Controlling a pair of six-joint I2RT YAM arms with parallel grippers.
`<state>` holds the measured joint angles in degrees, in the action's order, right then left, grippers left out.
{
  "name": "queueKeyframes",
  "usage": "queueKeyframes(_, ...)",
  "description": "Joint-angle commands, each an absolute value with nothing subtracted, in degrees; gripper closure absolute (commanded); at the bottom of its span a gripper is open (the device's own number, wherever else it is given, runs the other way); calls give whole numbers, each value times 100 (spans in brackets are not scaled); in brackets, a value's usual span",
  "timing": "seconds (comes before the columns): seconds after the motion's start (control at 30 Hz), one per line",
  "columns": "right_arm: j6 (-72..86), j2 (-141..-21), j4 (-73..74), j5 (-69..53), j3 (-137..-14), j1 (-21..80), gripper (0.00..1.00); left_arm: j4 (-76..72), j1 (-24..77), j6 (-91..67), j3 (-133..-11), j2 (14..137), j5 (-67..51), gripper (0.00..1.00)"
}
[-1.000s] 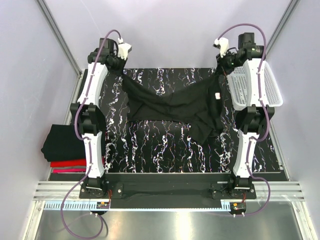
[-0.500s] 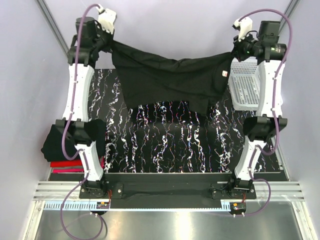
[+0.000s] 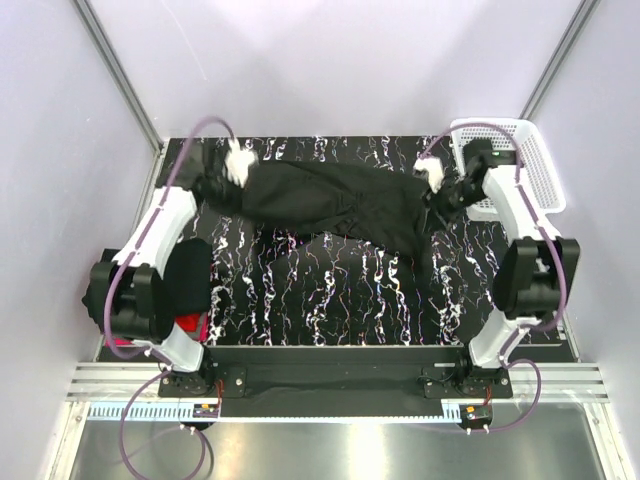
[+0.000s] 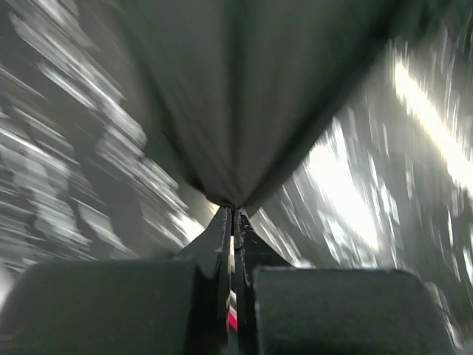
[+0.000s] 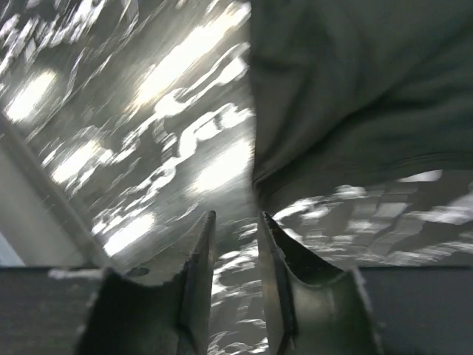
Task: Fold and stack the t-shirts
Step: Flatten the tshirt out
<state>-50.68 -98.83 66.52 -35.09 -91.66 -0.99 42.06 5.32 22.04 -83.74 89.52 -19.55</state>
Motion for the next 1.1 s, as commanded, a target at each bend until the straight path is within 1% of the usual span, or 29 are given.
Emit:
queueKeyframes(0.0,-5582,-9931,7234,-3717,-9114,-35,64,4649,562,2461,-7666,8903,-2347,100)
queueKeyframes(0.03,-5477,-9984,7164,-3892,-9306,-53,63,4771,571,2435,-7673,9103,-2373,100)
queueKeyframes(0.07,-5223,-10150,6972,-3937,-9438,-70,60,4816,571,2417,-7699,9227,-2382,100)
queueKeyframes(0.13,-5037,-10396,6812,-3964,-9860,-70,59,4877,571,2373,-7769,9595,-2355,100)
queueKeyframes(0.17,-4949,-10711,6733,-3973,-10018,-70,59,4930,571,2321,-7848,9737,-2364,100)
queueKeyframes(0.3,-4790,-11565,6689,-3998,-10948,-70,61,5045,589,2224,-8129,10238,-2513,100)
queueKeyframes(0.37,-4624,-12064,6601,-4078,-11222,-70,61,5045,615,2197,-8182,10318,-2496,100)
queueKeyframes(0.5,-4193,-13024,6530,-4096,-12301,-44,61,5045,650,2224,-8297,10406,-2444,100)
queueKeyframes(0.57,-4123,-13401,6469,-4078,-12550,-26,63,5054,668,2224,-8349,10433,-2426,100)
queueKeyframes(0.9,-3586,-14317,5863,-3894,-13639,334,64,5097,800,2233,-8323,10573,-2356,100)
queueKeyframes(1.07,-3428,-14668,5643,-3797,-13895,483,64,5142,888,2276,-8376,10617,-2276,100)
